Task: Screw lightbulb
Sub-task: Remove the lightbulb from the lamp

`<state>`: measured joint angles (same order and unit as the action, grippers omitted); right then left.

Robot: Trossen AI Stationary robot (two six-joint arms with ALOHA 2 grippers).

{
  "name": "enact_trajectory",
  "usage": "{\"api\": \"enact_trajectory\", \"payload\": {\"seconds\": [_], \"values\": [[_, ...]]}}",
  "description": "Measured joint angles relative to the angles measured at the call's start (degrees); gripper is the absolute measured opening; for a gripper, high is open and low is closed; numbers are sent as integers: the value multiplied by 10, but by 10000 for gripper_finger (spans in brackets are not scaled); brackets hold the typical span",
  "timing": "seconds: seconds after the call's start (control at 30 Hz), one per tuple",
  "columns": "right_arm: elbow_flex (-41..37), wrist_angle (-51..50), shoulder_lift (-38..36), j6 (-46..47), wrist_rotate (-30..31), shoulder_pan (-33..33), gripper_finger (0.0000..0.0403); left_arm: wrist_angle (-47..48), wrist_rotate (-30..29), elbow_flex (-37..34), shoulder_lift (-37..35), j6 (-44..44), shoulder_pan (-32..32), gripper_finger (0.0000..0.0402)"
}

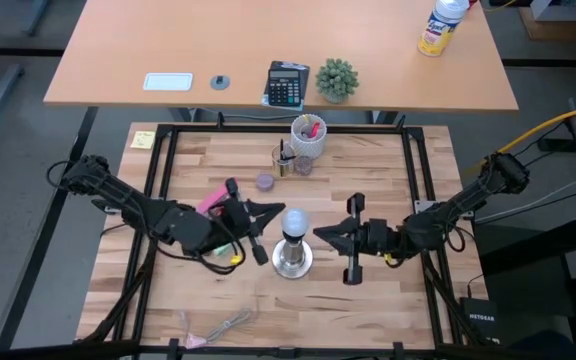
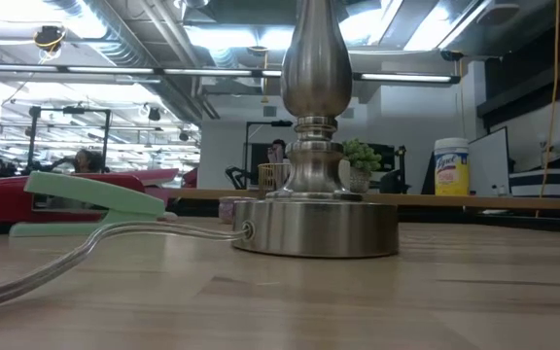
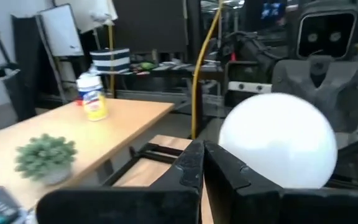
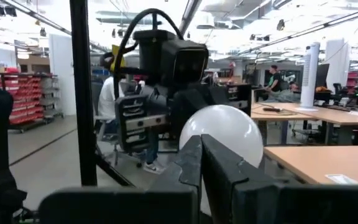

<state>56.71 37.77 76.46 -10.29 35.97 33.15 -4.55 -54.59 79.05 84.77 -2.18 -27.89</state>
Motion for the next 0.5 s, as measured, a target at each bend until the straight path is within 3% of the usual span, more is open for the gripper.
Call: {"api": "enact_trajectory", "payload": {"seconds": [0.33,0.5], "values": [[0,-3,3,15,0,-20,14,-5,11,0,0,3,-12,3],[0,-2,5,25,-30,-25,14,-6,10,0,0,2,-15,3]]}}
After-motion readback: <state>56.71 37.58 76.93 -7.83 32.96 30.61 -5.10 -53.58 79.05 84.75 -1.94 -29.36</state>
